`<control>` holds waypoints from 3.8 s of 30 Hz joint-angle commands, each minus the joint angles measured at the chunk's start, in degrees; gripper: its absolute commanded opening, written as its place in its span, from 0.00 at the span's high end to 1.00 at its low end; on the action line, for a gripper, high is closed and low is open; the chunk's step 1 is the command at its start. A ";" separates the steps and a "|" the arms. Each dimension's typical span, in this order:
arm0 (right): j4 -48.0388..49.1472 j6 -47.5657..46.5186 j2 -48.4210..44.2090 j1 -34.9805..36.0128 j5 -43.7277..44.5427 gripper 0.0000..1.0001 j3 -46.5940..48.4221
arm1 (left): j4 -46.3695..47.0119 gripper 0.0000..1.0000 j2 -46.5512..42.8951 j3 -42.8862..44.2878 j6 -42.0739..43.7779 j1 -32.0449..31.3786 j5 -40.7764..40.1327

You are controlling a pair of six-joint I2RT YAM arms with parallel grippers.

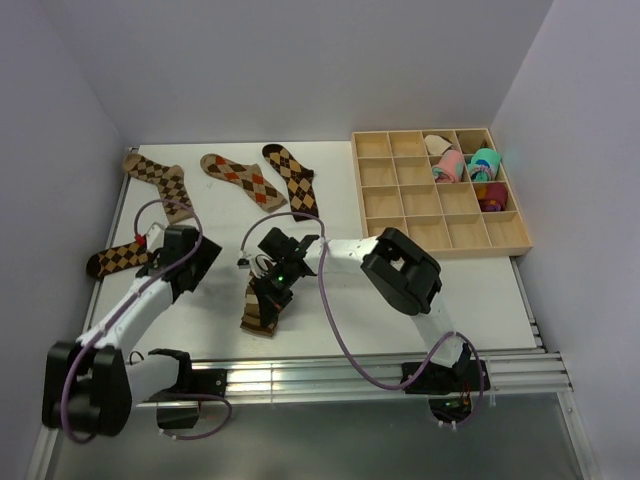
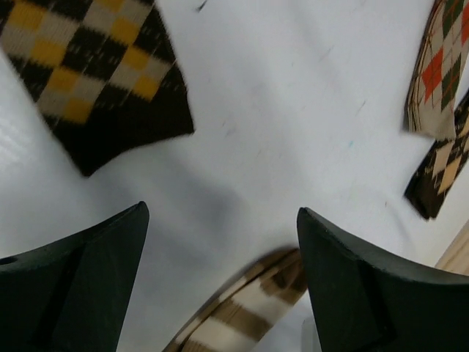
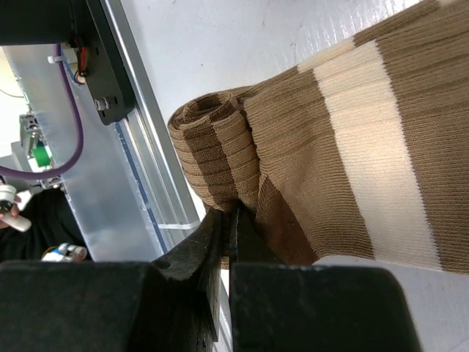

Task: Roll the socks
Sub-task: Roll the sock at the center of the board.

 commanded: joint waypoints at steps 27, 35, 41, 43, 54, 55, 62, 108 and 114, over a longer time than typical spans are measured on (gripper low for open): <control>1.21 8.98 8.70 -2.95 13.85 1.00 1.95 | -0.09 0.44 -26.90 -27.82 -15.81 -13.00 22.96; 5.52 13.72 6.07 -6.11 16.75 1.00 -3.67 | 13.89 0.65 -5.64 -18.87 -9.05 -13.00 22.00; 9.04 17.59 3.95 -9.71 19.21 1.00 -8.15 | 20.40 0.65 9.22 -7.97 -3.07 -13.00 22.44; 9.83 19.09 3.43 -10.24 20.27 1.00 -8.77 | 19.71 0.63 11.96 -4.89 -1.58 -13.00 22.35; 7.90 19.79 3.25 -11.12 23.43 1.00 -5.43 | 2.57 0.22 -10.67 -11.02 -4.29 -12.91 12.78; 7.98 19.88 3.34 -11.12 23.43 1.00 -5.34 | 2.30 0.22 -12.28 -11.91 -4.65 -12.91 13.12; 7.63 19.80 4.48 -11.12 23.43 1.00 -3.33 | 10.64 0.25 -13.36 -20.87 -6.14 -13.09 17.78; 2.62 11.89 1.16 -10.25 24.48 0.85 -2.69 | 16.45 1.00 4.49 -17.90 -1.66 -12.91 11.36; 5.69 7.58 -10.88 -7.35 36.49 0.51 -8.23 | 10.48 1.00 3.44 -14.82 -0.70 -12.91 10.22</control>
